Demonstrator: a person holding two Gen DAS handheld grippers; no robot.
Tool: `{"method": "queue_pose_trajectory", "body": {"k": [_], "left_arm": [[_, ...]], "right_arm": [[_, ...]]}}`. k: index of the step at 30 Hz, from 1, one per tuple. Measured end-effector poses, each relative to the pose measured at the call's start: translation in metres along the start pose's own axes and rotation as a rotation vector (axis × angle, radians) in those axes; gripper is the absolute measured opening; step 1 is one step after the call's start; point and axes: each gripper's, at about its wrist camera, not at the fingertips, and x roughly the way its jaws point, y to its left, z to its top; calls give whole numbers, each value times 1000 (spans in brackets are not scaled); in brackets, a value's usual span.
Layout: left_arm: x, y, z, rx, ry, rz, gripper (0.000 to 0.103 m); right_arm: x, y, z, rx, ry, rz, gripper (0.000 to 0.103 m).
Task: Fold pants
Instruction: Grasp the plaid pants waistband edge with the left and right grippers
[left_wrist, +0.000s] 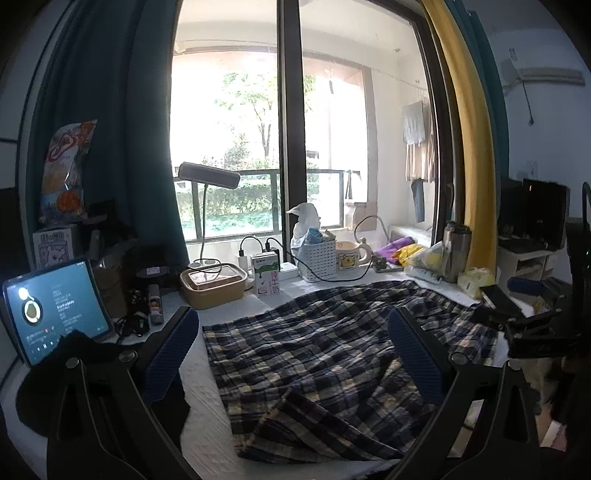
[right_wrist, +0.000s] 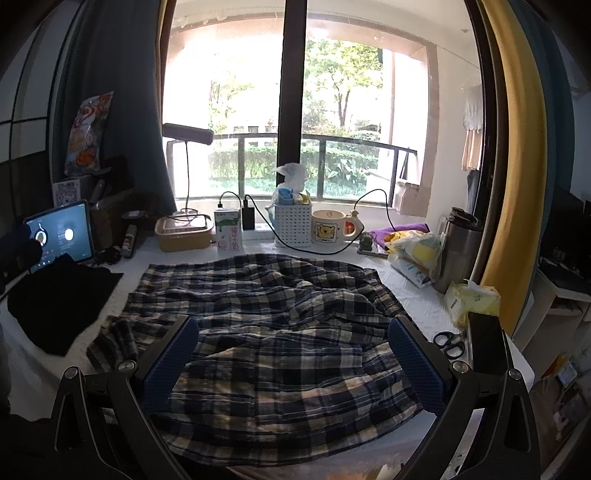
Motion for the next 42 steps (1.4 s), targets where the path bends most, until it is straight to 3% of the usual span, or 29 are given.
{"method": "queue_pose_trajectory", "body": {"k": [16, 27, 31, 34, 40, 42], "left_arm": [[101, 43, -17, -33, 215, 55, 101], [189, 91, -27, -96, 374, 82, 101], [234, 107, -30, -126, 454, 79, 101], [265, 117, -38, -139, 533, 82, 93], [302, 123, -49, -112, 610, 78, 92], [312, 124, -54, -109, 632, 79, 92]], "right_arm": [[84, -31, 19, -78, 95, -14, 103], [173, -49, 60, -157, 187, 28, 103], [212, -70, 74, -125, 224, 63, 103], [241, -88, 80, -126, 249, 38, 103], [293, -126, 85, -125, 305, 16, 103], [309, -141, 86, -93, 334, 35, 95]]}}
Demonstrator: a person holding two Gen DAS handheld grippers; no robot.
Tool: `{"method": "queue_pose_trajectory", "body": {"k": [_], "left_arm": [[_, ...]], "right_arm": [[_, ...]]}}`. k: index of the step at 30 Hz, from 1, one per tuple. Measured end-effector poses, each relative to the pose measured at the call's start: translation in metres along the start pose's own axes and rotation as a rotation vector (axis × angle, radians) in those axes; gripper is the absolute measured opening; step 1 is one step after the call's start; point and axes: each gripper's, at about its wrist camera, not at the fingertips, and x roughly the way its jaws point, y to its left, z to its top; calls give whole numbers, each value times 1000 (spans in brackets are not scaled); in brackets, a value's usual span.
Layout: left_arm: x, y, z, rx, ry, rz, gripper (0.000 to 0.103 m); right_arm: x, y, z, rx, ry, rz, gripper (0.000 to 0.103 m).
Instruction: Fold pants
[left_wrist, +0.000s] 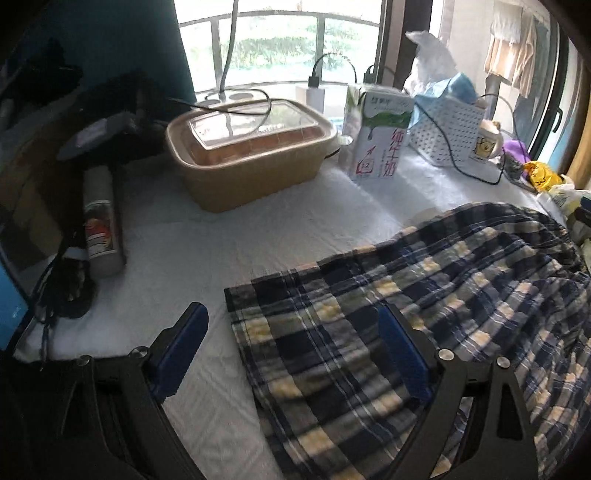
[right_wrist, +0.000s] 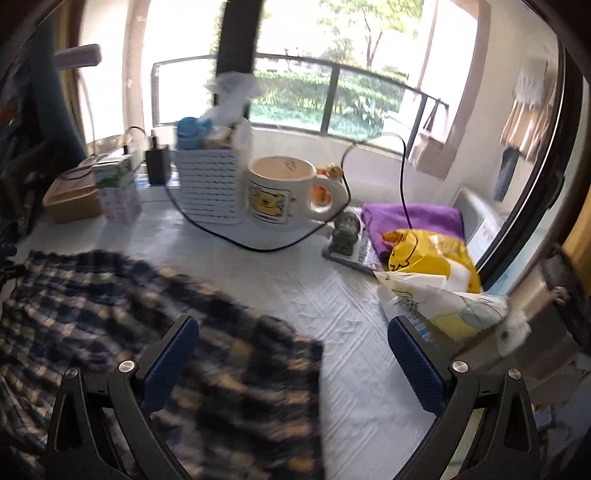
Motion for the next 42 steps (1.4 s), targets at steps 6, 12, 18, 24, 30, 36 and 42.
{"method": "queue_pose_trajectory", "body": {"k": [6, 12, 18, 24, 30, 36, 42], "left_arm": [[21, 2, -2, 12, 67, -23, 85], [18, -12, -8, 69, 13, -29, 59], [12, -27, -7, 132, -18, -9, 7], [0, -11, 19, 110, -83, -8, 4], [-7, -7, 63, 121, -163, 4, 4], [-12, -13, 96, 146, -226, 22, 4], [-14, -14, 124, 125, -292, 65, 4]], "right_arm": [[43, -10, 0, 11, 104, 65, 88], [69, 23, -12, -95, 201, 78, 69], [68, 57, -10, -226, 165, 9, 28], [49, 54, 8, -206, 65, -54, 27], [41, 41, 37, -143, -20, -112, 26], [42, 27, 57, -80, -74, -166, 26], [48, 5, 80, -32, -109, -212, 26]]}}
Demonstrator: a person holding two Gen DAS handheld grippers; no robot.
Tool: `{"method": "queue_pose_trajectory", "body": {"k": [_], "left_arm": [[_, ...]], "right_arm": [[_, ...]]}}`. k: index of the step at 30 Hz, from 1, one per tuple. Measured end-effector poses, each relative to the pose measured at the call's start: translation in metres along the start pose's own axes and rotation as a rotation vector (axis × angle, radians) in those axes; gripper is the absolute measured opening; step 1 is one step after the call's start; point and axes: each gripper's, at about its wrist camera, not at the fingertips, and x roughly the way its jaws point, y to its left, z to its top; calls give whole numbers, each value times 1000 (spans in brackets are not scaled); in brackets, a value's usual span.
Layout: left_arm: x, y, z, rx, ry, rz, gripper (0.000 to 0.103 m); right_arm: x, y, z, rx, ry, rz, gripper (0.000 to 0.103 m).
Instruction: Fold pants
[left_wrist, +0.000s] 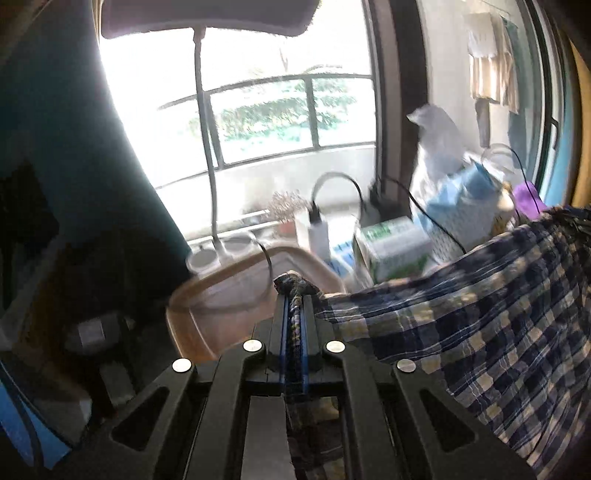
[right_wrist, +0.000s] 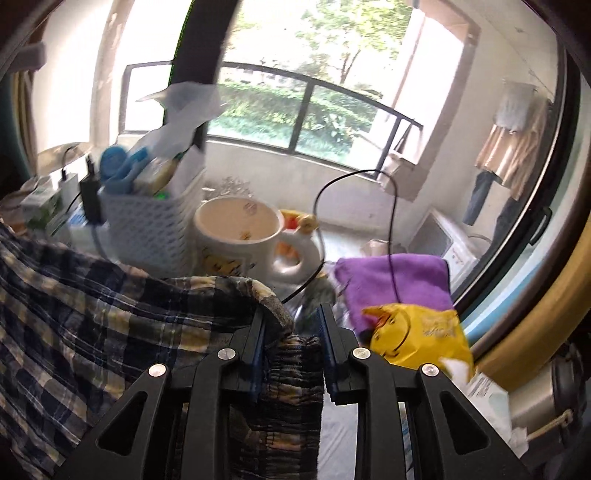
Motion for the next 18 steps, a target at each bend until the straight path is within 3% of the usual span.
{"method": "queue_pose_trajectory", "body": {"k": [3, 6, 8, 9, 10, 13, 18], "left_arm": [[4, -1, 10, 13, -10, 10, 5], [10, 0, 9, 2, 48, -14, 8], [7, -1, 2, 7, 85, -41, 22], [1, -1, -5, 11, 89, -48, 42], [-6, 0, -12, 8, 90, -51, 58], [-29, 3, -36, 9, 121, -75, 62], [-68, -4, -93, 49, 236, -169, 62]], "right_arm": [[4, -6, 3, 14, -2, -8, 26], [15, -3, -2, 11, 33, -4, 26], [20, 1, -11, 10, 57, 14, 26], [22, 2, -17, 11, 78, 33, 28], [21, 3, -20, 11, 88, 38, 36], [8, 5, -32, 24, 71, 56, 88], [-34, 8, -47, 18, 29, 95, 90]]}}
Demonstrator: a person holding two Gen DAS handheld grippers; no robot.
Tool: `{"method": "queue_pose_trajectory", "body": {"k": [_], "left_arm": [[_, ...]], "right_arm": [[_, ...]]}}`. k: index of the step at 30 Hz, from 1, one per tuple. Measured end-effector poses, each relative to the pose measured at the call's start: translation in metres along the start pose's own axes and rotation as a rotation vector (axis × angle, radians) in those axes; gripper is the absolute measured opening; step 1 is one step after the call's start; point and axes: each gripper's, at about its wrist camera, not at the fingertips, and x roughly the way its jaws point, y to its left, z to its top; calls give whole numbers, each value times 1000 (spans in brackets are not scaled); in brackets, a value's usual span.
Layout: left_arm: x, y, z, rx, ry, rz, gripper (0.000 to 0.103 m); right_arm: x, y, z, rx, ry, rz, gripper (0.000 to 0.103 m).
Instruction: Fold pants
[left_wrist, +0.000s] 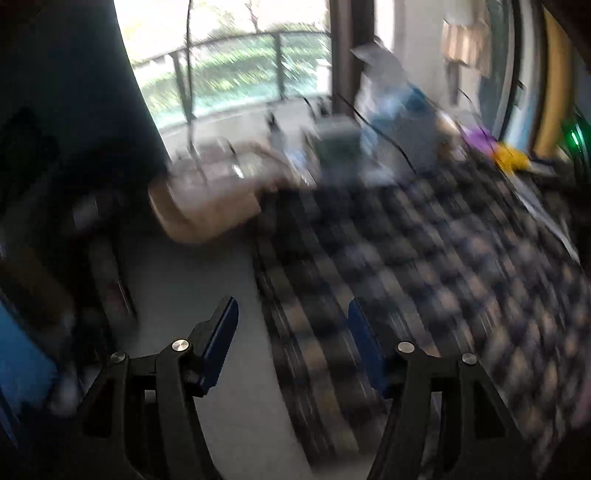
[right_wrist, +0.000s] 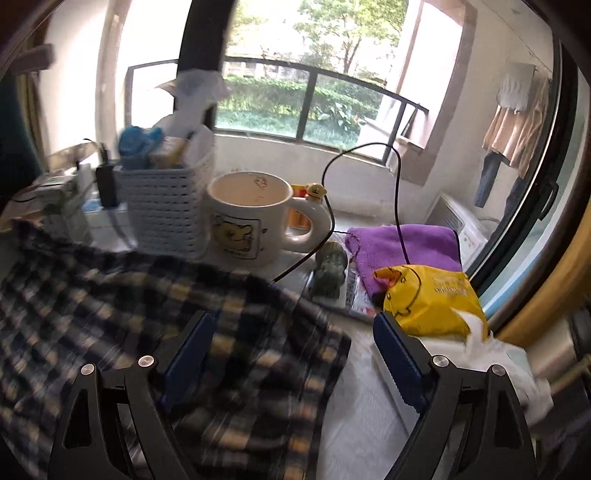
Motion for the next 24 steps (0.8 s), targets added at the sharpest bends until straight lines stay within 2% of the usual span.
{"method": "queue_pose_trajectory", "body": {"k": [5, 9, 15, 18, 19, 20, 22, 24], "left_arm": [[-13, -20, -63, -34, 119, -148, 62], [-16, -35, -96, -26, 180, -186, 62], [-25, -40, -107, -20, 187, -204, 65], [-29, -46, -115, 27, 150, -175, 64], [-30, -47, -117, 33, 136, -160, 59], [-31, -51, -119, 34, 118, -155, 35], [-32, -55, -120, 42, 108, -170, 9], [-33, -60, -120, 53, 91, -163, 4]], "right_arm": [[-40, 18, -24, -13, -6, 63, 90], [-68, 41, -45, -36, -7, 124, 90], [-79, 60, -64, -51, 16, 129, 90], [-84, 55, -72, -22, 22, 103, 90], [-86, 51, -74, -13, 21, 92, 90], [-89, 46, -78, 1, 22, 77, 90], [-92, 32, -85, 36, 33, 49, 90], [-96, 17, -93, 72, 45, 24, 90]]}}
